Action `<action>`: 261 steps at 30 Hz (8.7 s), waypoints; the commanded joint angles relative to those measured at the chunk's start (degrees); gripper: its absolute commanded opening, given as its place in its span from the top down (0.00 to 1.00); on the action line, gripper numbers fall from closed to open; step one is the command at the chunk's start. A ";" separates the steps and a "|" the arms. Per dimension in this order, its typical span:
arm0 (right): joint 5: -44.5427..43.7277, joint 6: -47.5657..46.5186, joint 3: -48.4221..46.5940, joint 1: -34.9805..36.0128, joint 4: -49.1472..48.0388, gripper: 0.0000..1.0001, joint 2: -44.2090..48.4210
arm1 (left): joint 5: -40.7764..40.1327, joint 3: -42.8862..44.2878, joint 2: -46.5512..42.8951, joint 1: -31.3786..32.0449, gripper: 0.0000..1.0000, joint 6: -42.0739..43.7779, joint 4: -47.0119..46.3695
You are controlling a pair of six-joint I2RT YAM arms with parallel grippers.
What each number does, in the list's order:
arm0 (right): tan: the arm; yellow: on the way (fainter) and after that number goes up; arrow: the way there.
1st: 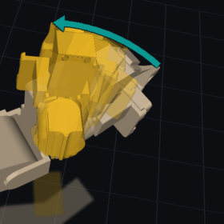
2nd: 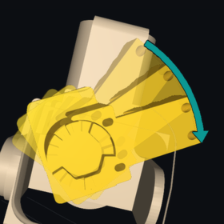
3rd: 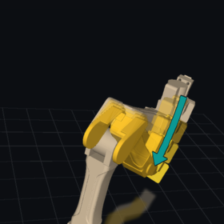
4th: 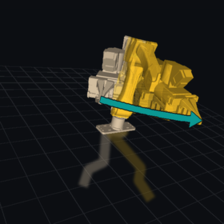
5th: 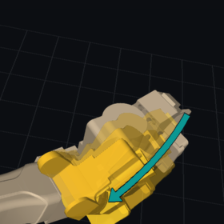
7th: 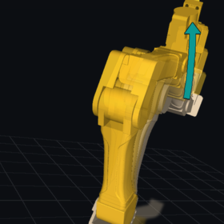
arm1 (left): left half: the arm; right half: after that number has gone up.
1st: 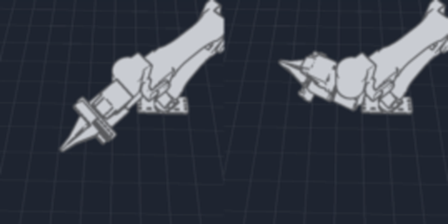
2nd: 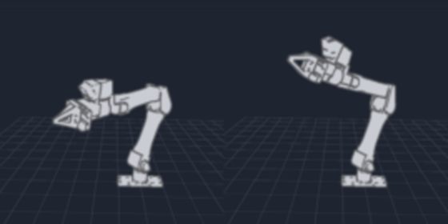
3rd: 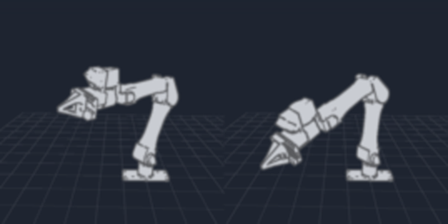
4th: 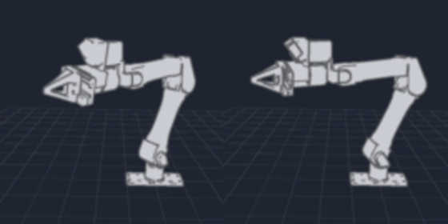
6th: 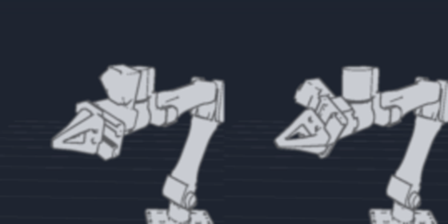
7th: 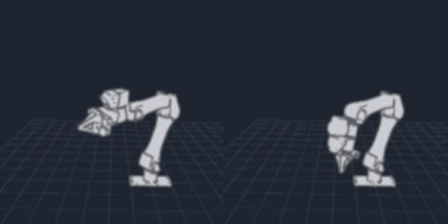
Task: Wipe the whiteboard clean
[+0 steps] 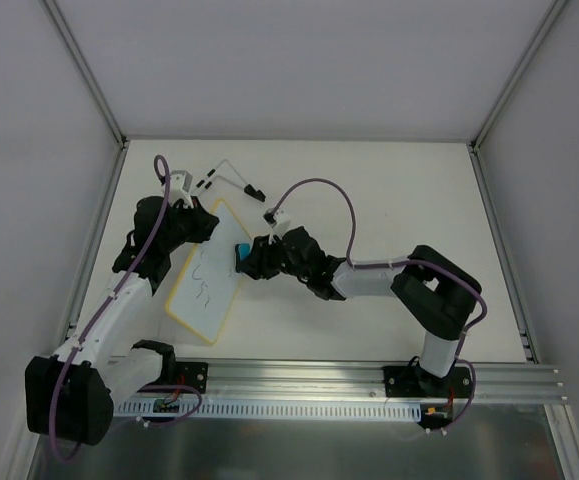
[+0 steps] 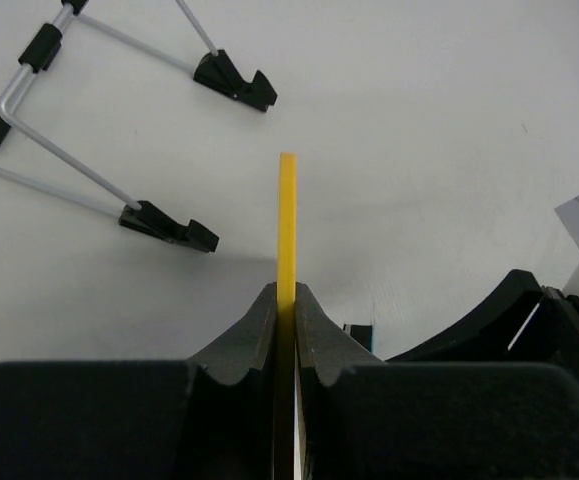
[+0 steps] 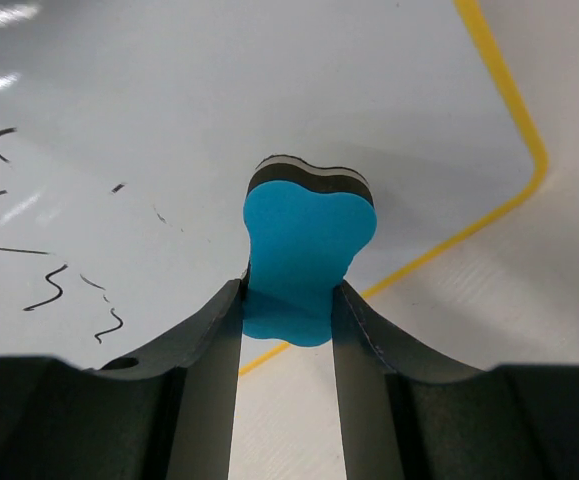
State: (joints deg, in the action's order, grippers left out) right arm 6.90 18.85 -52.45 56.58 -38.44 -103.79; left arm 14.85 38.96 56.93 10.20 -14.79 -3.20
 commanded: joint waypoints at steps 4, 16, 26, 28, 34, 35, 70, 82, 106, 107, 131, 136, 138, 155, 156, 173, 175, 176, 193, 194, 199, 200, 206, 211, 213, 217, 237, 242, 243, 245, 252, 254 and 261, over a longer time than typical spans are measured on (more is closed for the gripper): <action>0.66 0.04 -0.81 -0.24 -8.40 1.00 -0.36 | -3.16 3.93 3.97 1.40 1.00 -2.79 -4.09; 2.60 0.31 -11.27 1.34 -6.57 1.00 -5.98 | -5.18 3.05 4.60 3.07 1.00 1.07 -4.00; 1.36 -6.28 -18.04 8.02 1.08 1.00 -4.41 | -5.62 3.32 4.77 3.87 1.00 0.29 -3.83; 2.07 -6.28 -18.57 8.29 1.08 1.00 -3.88 | -5.80 3.23 4.86 3.95 1.00 0.11 -3.83; 4.00 -5.67 -21.29 8.90 0.99 1.00 -1.68 | -6.06 3.23 5.04 4.04 1.00 0.02 -3.83; 4.26 -5.67 -21.64 8.99 0.99 1.00 -1.33 | -5.98 3.23 5.12 4.04 1.00 0.02 -3.83; 4.44 8.48 -4.59 -1.82 -14.47 1.00 -14.86 | -5.45 3.40 5.12 4.04 1.00 0.72 -3.39; 8.65 6.82 -6.79 -3.14 -14.21 1.00 -16.19 | -5.10 3.58 5.74 4.04 1.00 0.37 -3.30; 3.92 4.35 -12.07 9.51 -11.31 1.00 -1.24 | -5.97 3.58 6.35 4.04 1.00 -0.24 -3.30; 4.09 4.35 -12.50 9.69 -10.61 1.00 -1.33 | -5.89 3.58 6.27 3.96 1.00 -0.24 -3.30; -1.45 12.26 1.21 6.61 -13.78 1.00 -4.94 | -6.59 3.32 5.39 3.96 1.00 -0.42 -3.30; -1.10 12.18 -3.18 9.16 -10.09 1.00 -3.00 | -6.77 3.31 5.39 3.96 1.00 -0.68 -3.30; -1.62 11.74 -4.94 10.48 -6.31 1.00 -2.13 | -6.68 3.32 5.39 4.04 1.00 -0.77 -3.30; -3.38 9.01 -14.79 14.17 1.26 1.00 1.57 | -6.50 3.40 5.30 4.04 1.00 -1.03 -3.30; -3.47 8.66 -14.96 14.26 1.26 1.00 1.92 | -6.59 3.40 5.30 4.13 1.00 -1.03 -3.30; -11.11 17.09 1.29 11.45 -0.24 1.00 1.22 | -7.29 3.49 4.77 4.13 1.00 -0.51 -3.30; -11.03 18.59 2.61 11.45 -0.32 1.00 0.61 | -7.29 3.49 4.77 4.13 1.00 -0.59 -3.30; -10.85 18.94 2.61 11.45 -0.32 1.00 0.26 | -7.29 3.49 4.77 4.13 1.00 -0.68 -3.30; -5.23 18.33 -8.20 13.47 -1.03 1.00 -5.46 | -6.76 2.88 4.42 4.22 1.00 -2.44 -3.39; -5.40 18.50 -8.37 13.65 -1.03 1.00 -5.11 | -7.29 2.79 4.25 4.22 1.00 -2.53 -3.39; -4.88 19.38 -11.00 15.05 -1.38 1.00 -3.71 | -7.47 2.70 4.07 4.22 1.00 -2.79 -3.57; -4.61 19.55 -11.36 15.32 -1.55 1.00 -3.53 | -7.38 2.61 3.98 4.13 1.00 -2.97 -3.65; -4.52 17.54 -13.21 16.99 -2.61 1.00 -0.37 | -7.38 2.61 4.16 4.31 1.00 -2.97 -3.74; -6.54 13.24 -8.91 16.29 -2.43 1.00 4.81 | -7.82 2.44 3.72 4.31 1.00 -2.53 -3.65; -9.07 10.43 -6.10 15.15 -0.78 1.00 8.49 | -8.17 2.35 3.46 4.30 1.00 -2.27 -3.65; -11.03 8.40 1.80 10.93 8.70 1.00 14.65 | -8.70 2.26 2.75 4.31 1.00 -1.83 -3.65; -10.33 -7.07 6.31 -17.55 51.44 0.84 20.57 | -8.61 5.95 -3.13 4.13 1.00 4.41 -3.39; -8.30 -9.00 5.43 -18.78 52.15 0.69 18.10 | -7.74 10.15 -2.26 4.13 1.00 9.31 -3.21; -8.04 -9.27 5.34 -18.78 52.32 0.67 18.09 | -7.56 11.04 -1.74 4.13 1.00 10.38 -3.21; -7.86 -10.41 5.07 -18.87 52.50 0.55 18.18 | -6.86 14.02 0.11 4.13 1.00 13.71 -3.13; -7.51 -13.05 3.76 -19.05 55.56 0.12 19.76 | -2.90 24.92 8.72 3.78 1.00 23.30 -2.07; -5.32 -13.23 3.49 -18.96 56.10 0.04 20.29 | -1.94 28.60 11.88 3.43 1.00 25.76 -1.02; -2.77 -14.81 3.84 -19.05 57.77 0.01 25.38 | 5.86 38.64 19.00 -0.61 1.00 28.50 2.14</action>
State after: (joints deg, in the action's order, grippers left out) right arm 2.24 5.78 -46.72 37.78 17.63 -82.63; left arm 14.15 71.24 75.68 11.77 10.33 1.45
